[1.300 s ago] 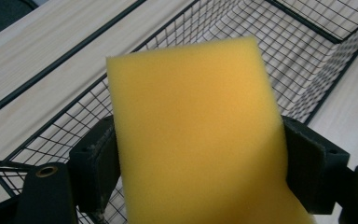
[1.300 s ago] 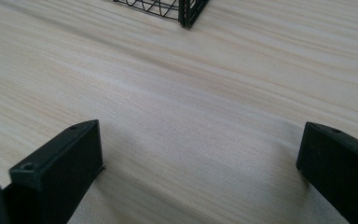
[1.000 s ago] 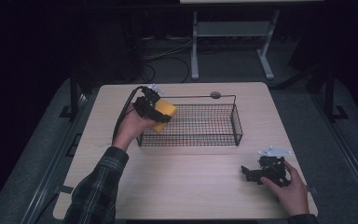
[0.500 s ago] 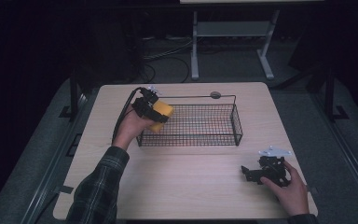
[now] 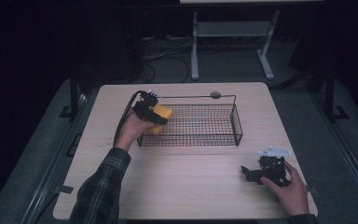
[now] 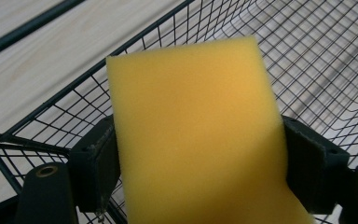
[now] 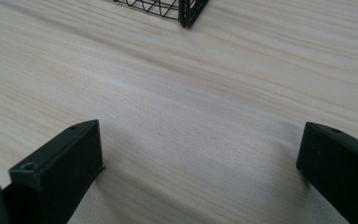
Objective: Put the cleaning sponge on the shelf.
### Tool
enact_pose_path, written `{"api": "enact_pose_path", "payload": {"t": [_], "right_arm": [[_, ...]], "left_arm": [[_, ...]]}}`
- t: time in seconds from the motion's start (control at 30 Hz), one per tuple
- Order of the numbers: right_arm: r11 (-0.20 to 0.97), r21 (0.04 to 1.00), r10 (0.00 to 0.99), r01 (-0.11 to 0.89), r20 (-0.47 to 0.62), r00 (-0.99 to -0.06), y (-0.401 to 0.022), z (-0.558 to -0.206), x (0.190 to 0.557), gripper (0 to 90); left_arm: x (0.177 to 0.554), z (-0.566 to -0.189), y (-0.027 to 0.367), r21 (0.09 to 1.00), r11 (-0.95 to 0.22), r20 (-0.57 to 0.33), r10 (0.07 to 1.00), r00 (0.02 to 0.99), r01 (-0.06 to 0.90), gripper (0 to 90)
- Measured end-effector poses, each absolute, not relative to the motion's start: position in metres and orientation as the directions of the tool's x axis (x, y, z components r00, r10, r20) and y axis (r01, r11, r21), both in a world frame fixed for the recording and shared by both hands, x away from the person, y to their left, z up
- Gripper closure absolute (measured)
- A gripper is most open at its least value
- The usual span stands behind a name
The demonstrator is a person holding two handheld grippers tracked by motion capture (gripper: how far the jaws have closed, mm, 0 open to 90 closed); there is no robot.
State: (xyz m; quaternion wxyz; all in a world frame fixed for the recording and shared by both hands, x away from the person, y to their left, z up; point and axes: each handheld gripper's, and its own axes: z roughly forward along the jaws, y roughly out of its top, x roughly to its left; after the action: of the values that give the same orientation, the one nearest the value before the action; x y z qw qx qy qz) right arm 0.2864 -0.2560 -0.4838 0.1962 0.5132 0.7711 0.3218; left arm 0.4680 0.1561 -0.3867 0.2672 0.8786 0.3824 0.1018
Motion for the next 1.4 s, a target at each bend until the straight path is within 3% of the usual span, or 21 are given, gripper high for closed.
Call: {"api": "enact_pose_path", "payload": {"t": [1.4], "right_arm": [[0.266,0.698,0.918,0.665,0.028,-0.397,-0.256,-0.484,0.286,0.0]], "left_arm": [[0.477,-0.409,0.148,0.477,-0.592,-0.012,0.735,0.678,0.65,19.4]]}}
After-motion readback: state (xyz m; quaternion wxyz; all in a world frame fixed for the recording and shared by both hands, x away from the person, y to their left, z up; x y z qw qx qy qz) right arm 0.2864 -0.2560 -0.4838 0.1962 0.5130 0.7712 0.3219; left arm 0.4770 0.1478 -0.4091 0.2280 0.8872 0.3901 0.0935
